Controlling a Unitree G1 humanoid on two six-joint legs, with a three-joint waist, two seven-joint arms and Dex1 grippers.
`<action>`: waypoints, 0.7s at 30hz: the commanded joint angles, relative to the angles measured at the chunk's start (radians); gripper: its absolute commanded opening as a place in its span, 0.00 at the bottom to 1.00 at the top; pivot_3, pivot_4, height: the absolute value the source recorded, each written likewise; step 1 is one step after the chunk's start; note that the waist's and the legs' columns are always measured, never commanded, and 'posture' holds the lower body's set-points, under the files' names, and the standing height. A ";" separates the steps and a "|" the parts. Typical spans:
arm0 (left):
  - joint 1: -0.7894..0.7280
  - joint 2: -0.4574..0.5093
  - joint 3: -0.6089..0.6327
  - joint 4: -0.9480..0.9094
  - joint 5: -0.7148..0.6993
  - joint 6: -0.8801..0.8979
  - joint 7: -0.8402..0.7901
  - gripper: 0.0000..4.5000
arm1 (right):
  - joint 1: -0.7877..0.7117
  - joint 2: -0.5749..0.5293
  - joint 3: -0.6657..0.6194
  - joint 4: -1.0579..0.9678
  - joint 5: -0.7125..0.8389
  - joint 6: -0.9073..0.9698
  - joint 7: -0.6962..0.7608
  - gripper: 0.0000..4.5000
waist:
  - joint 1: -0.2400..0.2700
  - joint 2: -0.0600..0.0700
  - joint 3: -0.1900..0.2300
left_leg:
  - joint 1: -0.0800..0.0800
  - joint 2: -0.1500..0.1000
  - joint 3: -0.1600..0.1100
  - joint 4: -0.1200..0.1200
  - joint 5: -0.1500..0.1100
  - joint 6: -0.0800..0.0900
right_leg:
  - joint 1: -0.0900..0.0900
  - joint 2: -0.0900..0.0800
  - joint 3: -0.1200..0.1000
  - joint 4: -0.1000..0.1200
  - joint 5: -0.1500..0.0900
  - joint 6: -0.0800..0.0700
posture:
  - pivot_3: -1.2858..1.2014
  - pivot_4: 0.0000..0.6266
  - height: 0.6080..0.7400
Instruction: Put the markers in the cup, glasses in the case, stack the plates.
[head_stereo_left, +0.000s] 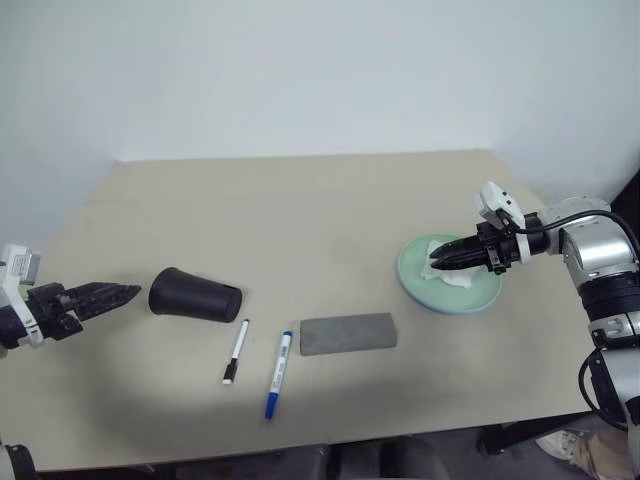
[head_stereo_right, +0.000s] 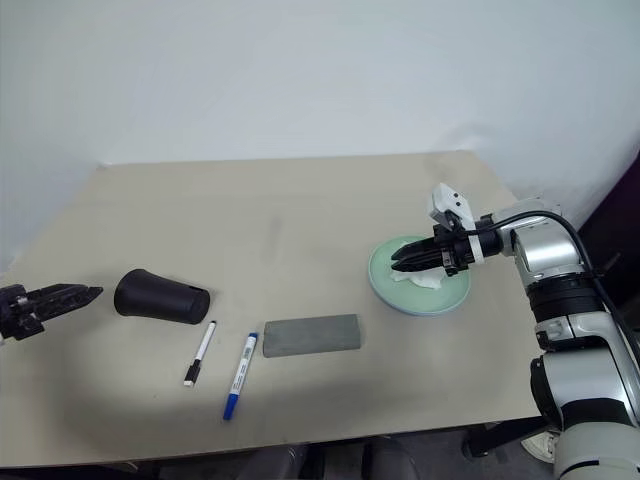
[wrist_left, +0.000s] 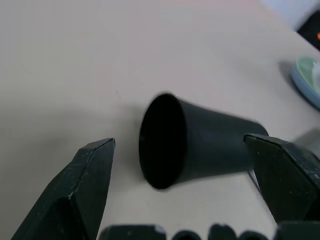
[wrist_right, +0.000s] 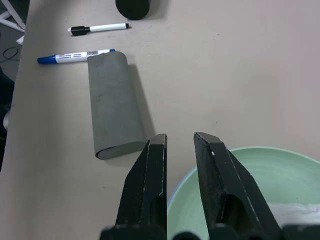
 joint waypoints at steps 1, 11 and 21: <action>-0.057 -0.025 -0.008 0.035 -0.003 -0.024 0.023 0.97 | -0.021 -0.015 -0.029 -0.037 0.011 0.007 0.007 0.21 | 0.000 0.000 0.000 | 0.000 0.000 0.001 0.000 0.000 0.000 | 0.000 0.000 0.000 0.000 0.000 0.000 | 0.52 0.00 0.96; -0.028 -0.076 -0.126 -0.050 -0.001 0.046 -0.027 0.97 | -0.015 -0.022 -0.034 -0.056 0.016 0.028 0.001 0.21 | 0.000 -0.001 -0.001 | 0.000 0.001 0.001 0.000 0.000 0.000 | -0.002 -0.001 -0.001 0.000 0.006 -0.004 | 0.52 0.00 0.96; 0.054 -0.032 -0.129 -0.148 -0.027 0.141 -0.063 0.54 | -0.014 -0.011 -0.029 -0.050 0.010 0.023 -0.008 0.21 | 0.000 -0.001 -0.001 | 0.000 0.001 0.001 -0.001 0.000 0.000 | -0.002 -0.001 -0.001 0.000 0.003 -0.003 | 0.52 0.00 0.96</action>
